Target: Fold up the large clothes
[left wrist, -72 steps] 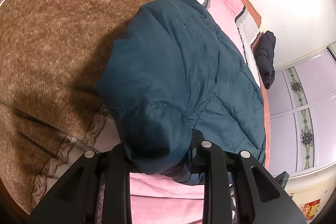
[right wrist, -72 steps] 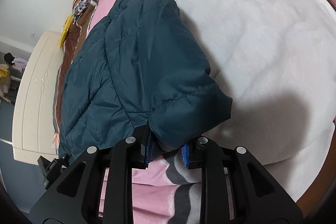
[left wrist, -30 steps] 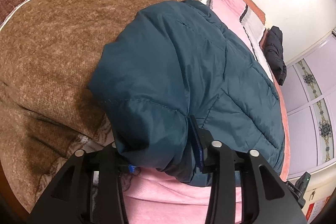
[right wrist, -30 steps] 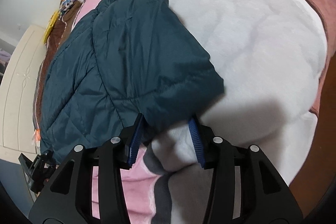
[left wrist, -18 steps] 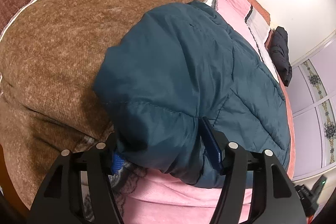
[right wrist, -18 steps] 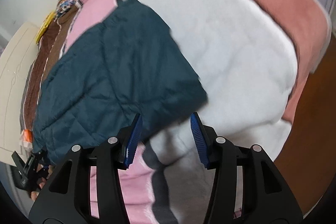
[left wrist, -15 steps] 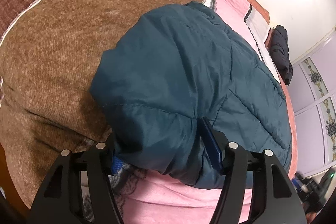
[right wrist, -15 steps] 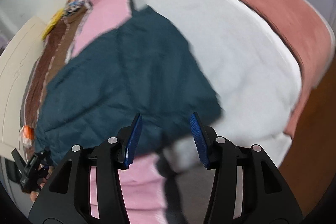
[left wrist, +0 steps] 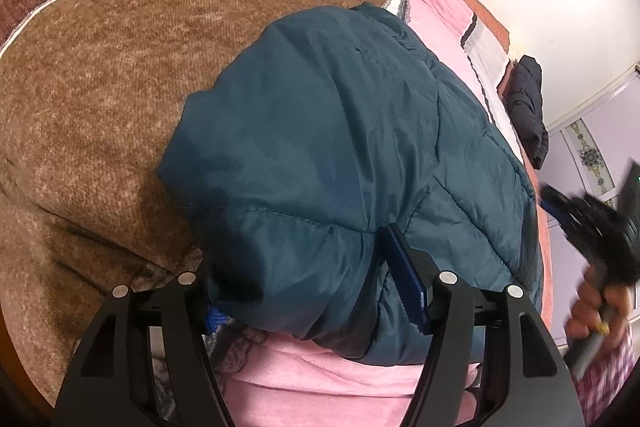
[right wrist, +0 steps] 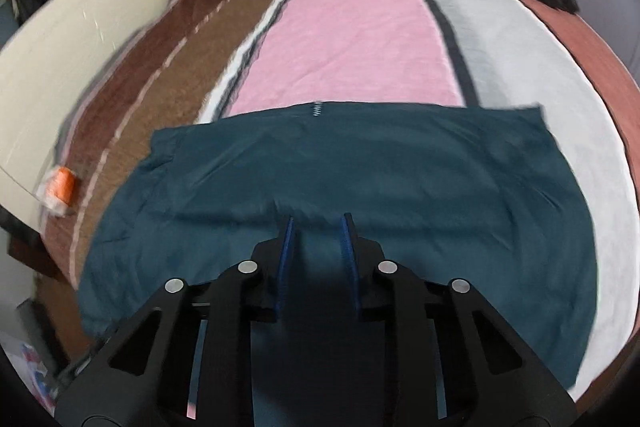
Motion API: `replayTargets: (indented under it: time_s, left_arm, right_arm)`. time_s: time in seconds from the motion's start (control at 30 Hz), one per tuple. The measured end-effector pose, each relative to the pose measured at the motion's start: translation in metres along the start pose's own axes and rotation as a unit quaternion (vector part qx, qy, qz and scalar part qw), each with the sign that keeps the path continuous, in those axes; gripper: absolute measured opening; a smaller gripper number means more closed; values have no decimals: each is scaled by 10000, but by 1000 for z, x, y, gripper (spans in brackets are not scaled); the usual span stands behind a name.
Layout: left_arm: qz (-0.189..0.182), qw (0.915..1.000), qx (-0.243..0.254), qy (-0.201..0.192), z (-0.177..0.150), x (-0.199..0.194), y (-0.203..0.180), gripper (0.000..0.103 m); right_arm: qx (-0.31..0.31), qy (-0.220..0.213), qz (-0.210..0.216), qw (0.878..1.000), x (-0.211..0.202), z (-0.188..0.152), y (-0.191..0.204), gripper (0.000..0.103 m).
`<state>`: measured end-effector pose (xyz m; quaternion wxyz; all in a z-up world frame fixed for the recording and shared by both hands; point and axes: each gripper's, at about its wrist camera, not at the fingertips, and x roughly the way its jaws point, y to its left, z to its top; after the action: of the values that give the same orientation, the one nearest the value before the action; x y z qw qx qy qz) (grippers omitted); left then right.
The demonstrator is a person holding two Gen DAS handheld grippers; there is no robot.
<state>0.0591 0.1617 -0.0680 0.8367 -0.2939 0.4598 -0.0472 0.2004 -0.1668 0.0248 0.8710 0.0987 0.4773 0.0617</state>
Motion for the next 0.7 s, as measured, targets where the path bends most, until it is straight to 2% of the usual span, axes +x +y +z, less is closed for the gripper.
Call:
replayTargets:
  time_s: [0.13,0.27,0.47,0.5,0.53,0.57,0.63,0.7]
  left_arm:
    - [-76,10000,-2,12,0,1,2,65]
    - [-240,9996,-115,-9,3,1,7,65]
    - [-554,9974,-458,52,10,7,9,65]
    - [-620,9964,-566,68,11,9,11,63]
    - [-667,9956,-650,56,11,10,12,54]
    - [-708,9951,-695,50,11,11,12,50]
    - [-655,9961,-595,31,10,9,9,37]
    - [-554,9978,-363,-30,9,5,0,31]
  right_arm:
    - [-135,343,-272,9989,49,22,9,23]
    - [0,847,-301,9960,87,25,-2,23]
    - [-64,943,-423,9946,106,20,-3,21]
    - [-49,914,-431,9949,107,19,-4,21]
    - [-36,905,-420,9950,107,19,-4,21]
    - [-16,918,-406,9949,106,18,-3,21]
    - [46,970,-354,9946,101,23,-4,21]
    - [120,888,-227,9957,86,24,-4,21]
